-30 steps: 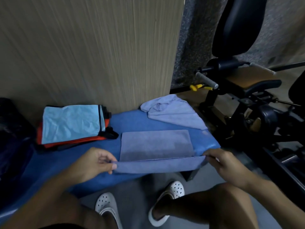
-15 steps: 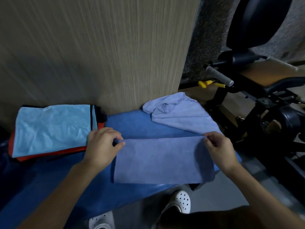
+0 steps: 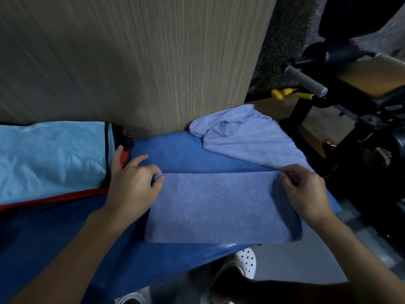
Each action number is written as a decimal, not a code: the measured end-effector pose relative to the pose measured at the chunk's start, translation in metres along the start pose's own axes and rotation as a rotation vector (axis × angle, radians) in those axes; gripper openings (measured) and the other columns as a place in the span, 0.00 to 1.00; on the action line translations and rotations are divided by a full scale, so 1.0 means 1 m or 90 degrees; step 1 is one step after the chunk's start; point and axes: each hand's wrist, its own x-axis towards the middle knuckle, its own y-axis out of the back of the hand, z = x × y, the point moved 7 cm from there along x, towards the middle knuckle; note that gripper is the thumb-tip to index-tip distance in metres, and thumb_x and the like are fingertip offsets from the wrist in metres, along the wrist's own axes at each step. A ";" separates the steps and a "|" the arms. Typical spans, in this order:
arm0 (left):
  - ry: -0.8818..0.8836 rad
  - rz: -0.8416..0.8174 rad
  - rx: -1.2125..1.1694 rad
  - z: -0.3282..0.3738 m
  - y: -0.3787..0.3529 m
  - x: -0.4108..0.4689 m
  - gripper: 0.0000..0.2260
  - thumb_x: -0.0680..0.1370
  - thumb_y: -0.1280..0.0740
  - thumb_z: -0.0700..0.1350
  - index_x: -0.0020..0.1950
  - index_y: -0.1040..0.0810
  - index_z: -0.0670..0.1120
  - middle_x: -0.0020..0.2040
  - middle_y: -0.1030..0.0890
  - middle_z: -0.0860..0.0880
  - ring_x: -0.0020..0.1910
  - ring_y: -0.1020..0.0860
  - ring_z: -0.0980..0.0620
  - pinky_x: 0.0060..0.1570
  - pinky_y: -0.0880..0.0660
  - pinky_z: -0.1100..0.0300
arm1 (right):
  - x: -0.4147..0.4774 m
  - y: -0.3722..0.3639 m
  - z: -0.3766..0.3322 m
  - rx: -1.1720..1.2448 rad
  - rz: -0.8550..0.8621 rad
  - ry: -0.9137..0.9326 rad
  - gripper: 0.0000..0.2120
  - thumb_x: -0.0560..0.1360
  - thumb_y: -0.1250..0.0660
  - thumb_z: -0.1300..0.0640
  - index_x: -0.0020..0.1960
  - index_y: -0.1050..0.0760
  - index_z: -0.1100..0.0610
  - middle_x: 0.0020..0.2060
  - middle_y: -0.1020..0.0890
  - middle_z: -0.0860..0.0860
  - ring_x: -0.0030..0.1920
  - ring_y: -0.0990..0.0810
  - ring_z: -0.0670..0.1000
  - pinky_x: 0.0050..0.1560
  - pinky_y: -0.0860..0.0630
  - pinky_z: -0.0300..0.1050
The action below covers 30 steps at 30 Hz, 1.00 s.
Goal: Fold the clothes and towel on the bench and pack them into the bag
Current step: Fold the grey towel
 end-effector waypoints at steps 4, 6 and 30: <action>-0.002 -0.021 0.023 0.006 -0.007 0.004 0.10 0.74 0.31 0.44 0.33 0.24 0.49 0.30 0.22 0.55 0.59 0.20 0.46 0.76 0.55 0.43 | 0.001 -0.002 -0.001 -0.040 -0.006 -0.012 0.03 0.76 0.32 0.61 0.48 0.19 0.57 0.38 0.19 0.49 0.44 0.19 0.52 0.45 0.27 0.44; -0.022 -0.010 0.051 0.012 -0.004 0.003 0.03 0.73 0.31 0.42 0.40 0.19 0.46 0.39 0.18 0.50 0.60 0.21 0.42 0.74 0.49 0.39 | 0.001 -0.003 -0.002 -0.041 -0.018 -0.014 0.05 0.76 0.31 0.60 0.51 0.20 0.58 0.40 0.20 0.49 0.46 0.19 0.55 0.47 0.26 0.46; -0.117 -0.238 0.060 0.060 -0.042 -0.051 0.30 0.80 0.55 0.64 0.80 0.42 0.54 0.80 0.42 0.45 0.79 0.43 0.46 0.76 0.44 0.45 | -0.067 -0.034 -0.034 -0.489 -0.134 0.212 0.25 0.80 0.51 0.40 0.67 0.26 0.51 0.65 0.26 0.56 0.64 0.28 0.60 0.59 0.35 0.60</action>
